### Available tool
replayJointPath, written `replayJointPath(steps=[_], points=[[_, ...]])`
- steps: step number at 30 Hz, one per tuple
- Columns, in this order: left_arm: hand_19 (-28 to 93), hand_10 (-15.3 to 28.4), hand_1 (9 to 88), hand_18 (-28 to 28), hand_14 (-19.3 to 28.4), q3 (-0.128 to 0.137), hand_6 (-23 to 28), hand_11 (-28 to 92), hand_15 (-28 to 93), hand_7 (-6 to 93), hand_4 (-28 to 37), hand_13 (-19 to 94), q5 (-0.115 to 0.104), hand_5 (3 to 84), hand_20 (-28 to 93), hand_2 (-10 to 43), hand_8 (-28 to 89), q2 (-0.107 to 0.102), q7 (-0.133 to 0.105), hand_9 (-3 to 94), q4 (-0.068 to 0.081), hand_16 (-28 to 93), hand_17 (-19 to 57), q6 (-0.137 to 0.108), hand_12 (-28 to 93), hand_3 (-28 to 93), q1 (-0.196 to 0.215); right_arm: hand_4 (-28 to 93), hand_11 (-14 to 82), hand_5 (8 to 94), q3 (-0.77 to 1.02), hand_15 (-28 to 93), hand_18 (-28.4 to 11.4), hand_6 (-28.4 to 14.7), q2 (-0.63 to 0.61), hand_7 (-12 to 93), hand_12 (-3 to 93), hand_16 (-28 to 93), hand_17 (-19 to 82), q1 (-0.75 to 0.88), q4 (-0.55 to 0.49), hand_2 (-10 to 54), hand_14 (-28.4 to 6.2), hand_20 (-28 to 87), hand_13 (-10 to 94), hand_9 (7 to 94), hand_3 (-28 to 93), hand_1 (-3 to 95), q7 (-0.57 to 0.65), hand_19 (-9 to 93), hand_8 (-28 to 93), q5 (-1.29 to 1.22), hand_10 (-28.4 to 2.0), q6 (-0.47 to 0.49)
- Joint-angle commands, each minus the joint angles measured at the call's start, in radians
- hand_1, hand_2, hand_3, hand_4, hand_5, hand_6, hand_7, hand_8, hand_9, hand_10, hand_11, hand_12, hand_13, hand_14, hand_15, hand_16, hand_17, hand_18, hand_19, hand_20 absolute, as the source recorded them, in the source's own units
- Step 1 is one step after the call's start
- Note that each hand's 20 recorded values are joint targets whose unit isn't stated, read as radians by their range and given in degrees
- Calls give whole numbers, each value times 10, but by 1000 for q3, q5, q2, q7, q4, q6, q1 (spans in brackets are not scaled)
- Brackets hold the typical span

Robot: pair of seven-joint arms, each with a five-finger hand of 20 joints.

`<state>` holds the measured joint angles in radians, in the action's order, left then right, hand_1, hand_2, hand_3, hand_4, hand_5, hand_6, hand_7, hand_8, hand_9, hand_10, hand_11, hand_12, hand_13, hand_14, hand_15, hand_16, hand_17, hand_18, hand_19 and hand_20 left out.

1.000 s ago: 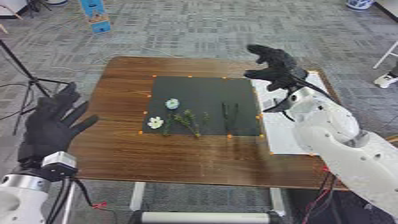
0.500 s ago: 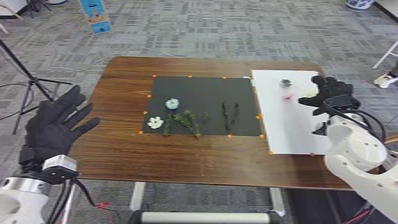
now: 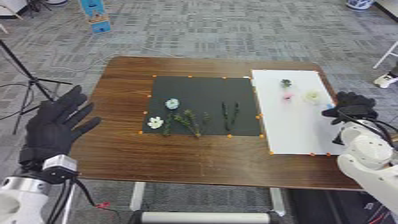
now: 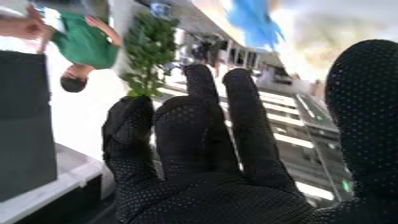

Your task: Arrange flowers

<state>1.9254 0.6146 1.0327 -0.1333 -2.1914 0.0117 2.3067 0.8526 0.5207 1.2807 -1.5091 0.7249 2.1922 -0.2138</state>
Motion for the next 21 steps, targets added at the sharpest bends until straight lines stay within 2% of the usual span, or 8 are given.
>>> replayJointPath(steps=[1,6,12,16,17,18,20,21], points=[[405,99,231,259,135,-4,23,105,76,152,-283,158,-4,248,16,-91,-81,-40,-3,195,4,61,-107,25,179,616,-62,-283,201,437,-65,884,-225,-38,50,192,212,293,295,-61,77,-95,-107,543,598,450,769,293,15,850,-105,-7,-139,-8],[404,100,230,259,136,-3,22,107,78,152,-283,159,-6,249,17,-90,-81,-37,-7,198,1,61,-107,23,177,616,-59,-283,222,451,-112,883,-224,-31,68,214,213,297,298,-104,105,-95,-103,539,603,460,775,297,3,854,-112,4,-135,-18],[406,101,230,260,136,-12,22,107,80,152,-283,160,-10,251,17,-86,-81,-41,-7,199,5,60,-107,19,175,617,-70,-283,256,465,-187,878,-222,-23,94,231,216,297,302,-168,158,-95,-99,535,609,484,795,295,3,855,-122,8,-130,-56],[407,100,228,261,137,-13,22,108,82,152,-283,161,-11,251,16,-82,-81,-44,-8,199,4,59,-107,19,175,618,-74,-281,366,552,-216,867,-214,7,106,304,237,298,322,-194,184,-95,-88,526,634,576,818,347,17,864,-146,10,-100,-46],[407,100,227,261,137,-12,22,109,82,152,-283,161,-10,252,16,-80,-81,-46,-9,200,4,59,-107,19,175,619,-75,-281,382,568,-222,863,-213,12,107,334,248,300,327,-198,188,-95,-84,523,641,593,818,364,21,867,-112,11,-97,-34],[407,100,225,261,137,-10,22,109,82,151,-283,161,-11,252,16,-80,-81,-47,-8,200,3,59,-107,20,175,621,-74,-282,346,574,-226,858,-211,12,108,400,317,305,332,-200,194,-95,-80,519,651,622,796,406,23,871,-29,16,-88,-36],[407,100,225,261,137,-5,22,109,84,151,-283,162,-11,252,16,-80,-81,-49,-10,200,2,59,-107,19,174,621,-72,-281,296,582,-237,854,-208,14,110,459,376,311,340,-210,202,-95,-74,515,662,645,788,442,30,877,20,9,-81,-13],[407,100,224,261,138,-4,22,110,85,150,-283,162,-11,253,16,-80,-81,-51,-10,200,2,59,-107,18,175,623,-74,-281,298,599,-234,849,-205,15,110,480,435,314,347,-207,205,-95,-70,514,672,674,792,464,27,881,41,10,-78,-15]])
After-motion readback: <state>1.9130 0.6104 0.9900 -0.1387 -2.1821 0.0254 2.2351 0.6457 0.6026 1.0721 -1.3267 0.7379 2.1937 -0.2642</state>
